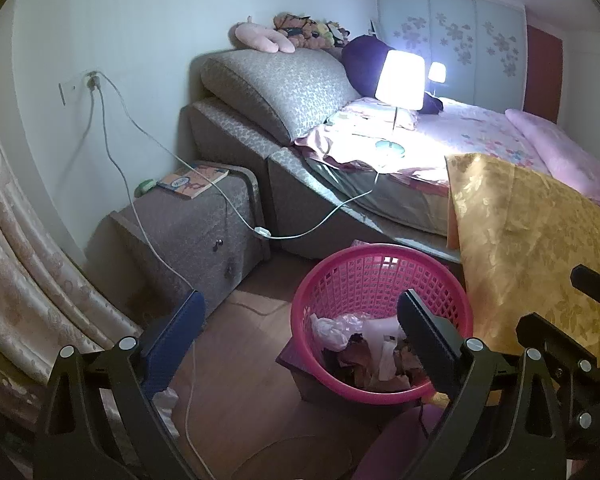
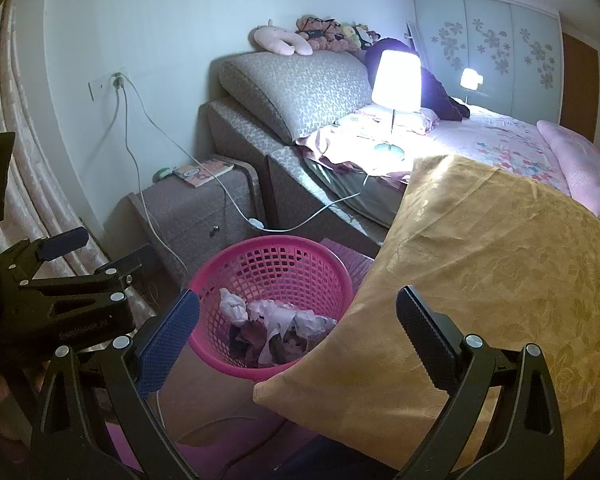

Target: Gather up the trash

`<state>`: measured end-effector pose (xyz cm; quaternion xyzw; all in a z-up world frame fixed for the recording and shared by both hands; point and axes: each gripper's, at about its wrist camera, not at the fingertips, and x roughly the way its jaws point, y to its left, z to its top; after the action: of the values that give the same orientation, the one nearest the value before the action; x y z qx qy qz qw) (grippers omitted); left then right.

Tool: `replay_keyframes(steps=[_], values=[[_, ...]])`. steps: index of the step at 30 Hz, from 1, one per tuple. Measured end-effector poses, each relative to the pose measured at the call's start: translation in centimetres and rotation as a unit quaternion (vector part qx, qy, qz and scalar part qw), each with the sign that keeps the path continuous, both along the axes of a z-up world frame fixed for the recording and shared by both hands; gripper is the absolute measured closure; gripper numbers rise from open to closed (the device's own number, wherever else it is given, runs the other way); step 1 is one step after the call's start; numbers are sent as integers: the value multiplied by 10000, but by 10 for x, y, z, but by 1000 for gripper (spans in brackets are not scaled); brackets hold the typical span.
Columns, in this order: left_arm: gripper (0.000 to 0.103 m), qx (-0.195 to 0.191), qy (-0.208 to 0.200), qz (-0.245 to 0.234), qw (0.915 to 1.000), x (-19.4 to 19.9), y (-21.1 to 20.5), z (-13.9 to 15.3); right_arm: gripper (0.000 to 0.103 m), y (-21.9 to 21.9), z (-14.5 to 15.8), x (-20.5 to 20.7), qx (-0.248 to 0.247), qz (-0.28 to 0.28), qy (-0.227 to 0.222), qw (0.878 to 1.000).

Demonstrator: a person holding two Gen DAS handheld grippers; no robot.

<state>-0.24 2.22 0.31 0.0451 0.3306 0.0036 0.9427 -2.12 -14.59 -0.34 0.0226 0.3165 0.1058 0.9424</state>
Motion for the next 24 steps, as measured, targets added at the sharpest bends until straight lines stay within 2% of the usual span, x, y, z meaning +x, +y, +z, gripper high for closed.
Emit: replay_keyframes(steps=[24], values=[[10,30,-24,-61,10000,1,1,-1,7,2,-4,-2,0,9,38,10000]])
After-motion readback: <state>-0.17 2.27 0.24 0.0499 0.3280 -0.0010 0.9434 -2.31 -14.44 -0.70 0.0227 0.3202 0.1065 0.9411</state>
